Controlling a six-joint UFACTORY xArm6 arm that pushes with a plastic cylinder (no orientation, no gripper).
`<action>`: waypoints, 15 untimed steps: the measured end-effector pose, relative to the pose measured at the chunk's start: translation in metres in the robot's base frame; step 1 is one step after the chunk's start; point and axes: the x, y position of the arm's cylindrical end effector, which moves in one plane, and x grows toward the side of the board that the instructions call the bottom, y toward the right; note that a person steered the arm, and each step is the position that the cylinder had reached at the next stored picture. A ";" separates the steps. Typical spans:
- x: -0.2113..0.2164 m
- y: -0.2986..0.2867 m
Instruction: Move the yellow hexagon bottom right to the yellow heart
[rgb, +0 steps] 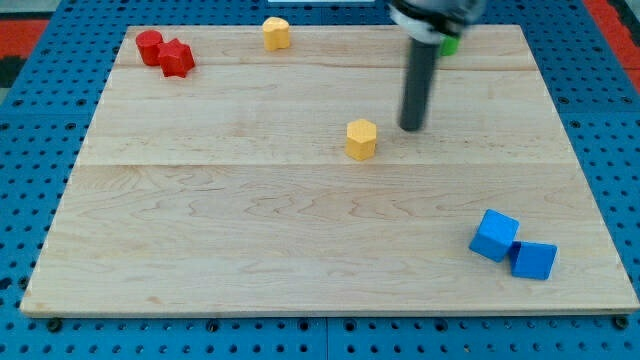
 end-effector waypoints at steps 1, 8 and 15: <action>0.015 -0.026; -0.103 -0.215; -0.130 -0.179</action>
